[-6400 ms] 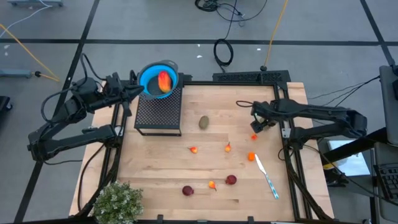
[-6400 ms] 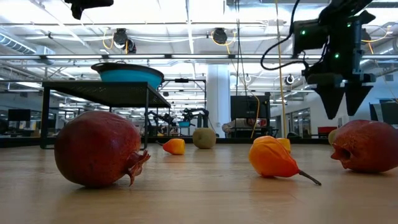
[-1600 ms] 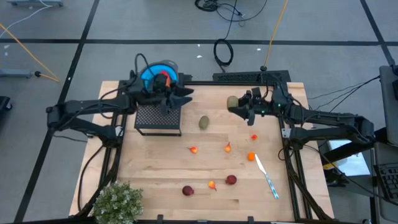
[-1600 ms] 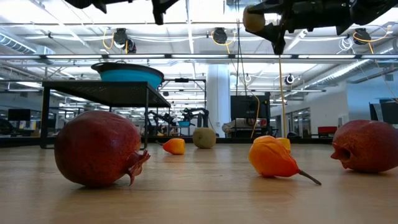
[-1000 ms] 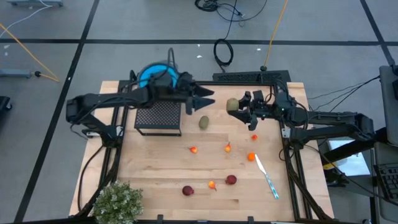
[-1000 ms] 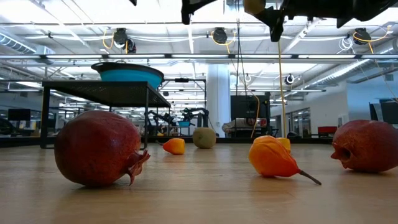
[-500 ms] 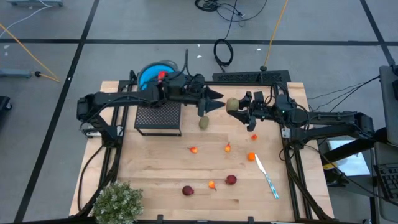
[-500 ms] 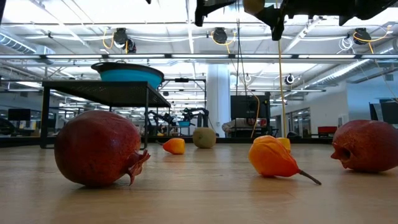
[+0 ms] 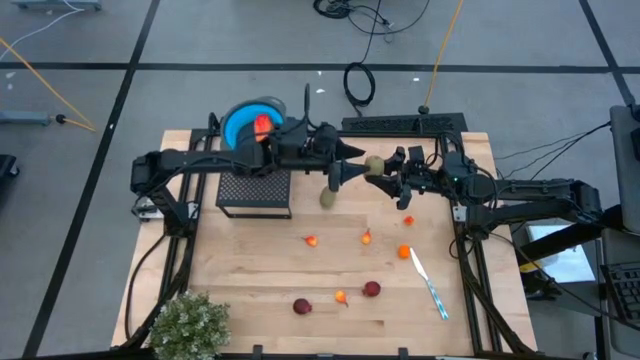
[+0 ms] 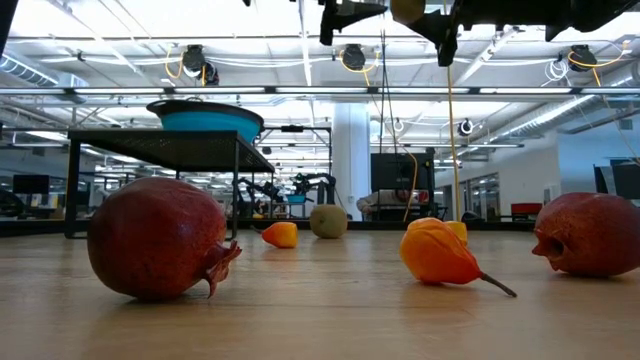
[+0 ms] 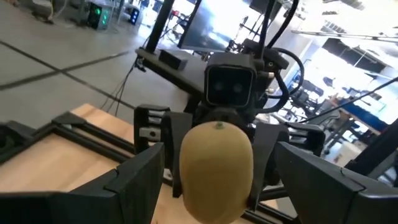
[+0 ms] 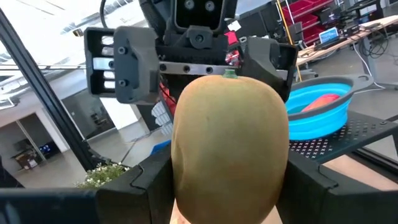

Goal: Pick & Place Fruit
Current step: Put the right kiwi into the blue strainer bowl on the shelf

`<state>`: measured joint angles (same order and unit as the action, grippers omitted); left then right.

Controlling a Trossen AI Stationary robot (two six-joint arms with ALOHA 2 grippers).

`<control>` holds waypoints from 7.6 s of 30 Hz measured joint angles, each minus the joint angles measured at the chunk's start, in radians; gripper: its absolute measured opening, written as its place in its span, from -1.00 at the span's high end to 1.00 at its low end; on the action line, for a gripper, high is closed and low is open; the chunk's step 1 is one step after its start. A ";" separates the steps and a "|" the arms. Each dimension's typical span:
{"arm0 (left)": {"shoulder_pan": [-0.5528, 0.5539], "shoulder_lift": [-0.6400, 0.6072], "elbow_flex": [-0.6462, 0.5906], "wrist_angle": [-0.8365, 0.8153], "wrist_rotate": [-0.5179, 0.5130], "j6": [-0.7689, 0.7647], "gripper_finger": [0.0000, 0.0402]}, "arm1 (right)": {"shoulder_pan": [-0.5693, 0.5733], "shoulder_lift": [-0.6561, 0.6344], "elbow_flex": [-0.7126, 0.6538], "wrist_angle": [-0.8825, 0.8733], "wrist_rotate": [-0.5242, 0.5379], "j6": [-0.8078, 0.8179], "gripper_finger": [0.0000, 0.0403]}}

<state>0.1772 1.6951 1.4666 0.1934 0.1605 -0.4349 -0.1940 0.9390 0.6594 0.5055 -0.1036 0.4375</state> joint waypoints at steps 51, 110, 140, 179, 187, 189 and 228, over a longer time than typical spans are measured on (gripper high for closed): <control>-0.012 0.007 0.000 0.001 -0.003 0.016 0.09 | 0.032 0.196 0.055 0.208 -0.020 0.091 -0.05; 0.414 -0.344 0.000 -1.031 -0.310 -0.121 0.07 | -0.108 -0.181 0.055 -0.650 0.013 -0.342 0.99; 0.553 -0.250 -0.001 -1.175 -0.473 -0.072 0.07 | -0.108 -0.410 -0.021 -0.933 0.161 -0.363 1.00; 0.516 -0.159 -0.001 -1.196 -0.606 0.086 0.07 | -0.107 -0.681 -0.423 -0.674 0.234 -0.426 0.98; 0.530 -0.156 -0.001 -1.196 -0.610 0.100 0.07 | -0.107 -0.681 -0.423 -0.667 0.234 -0.431 0.98; 0.541 -0.156 -0.001 -1.203 -0.609 0.101 0.07 | -0.107 -0.681 -0.423 -0.668 0.234 -0.431 0.98; 0.551 -0.157 -0.056 -1.161 -0.605 0.168 0.07 | -0.107 -0.681 -0.423 -0.667 0.233 -0.424 0.98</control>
<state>0.7280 1.5383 1.4105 -0.9675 -0.4447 -0.2668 -0.3012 0.2581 0.2367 -0.1614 0.1299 0.0139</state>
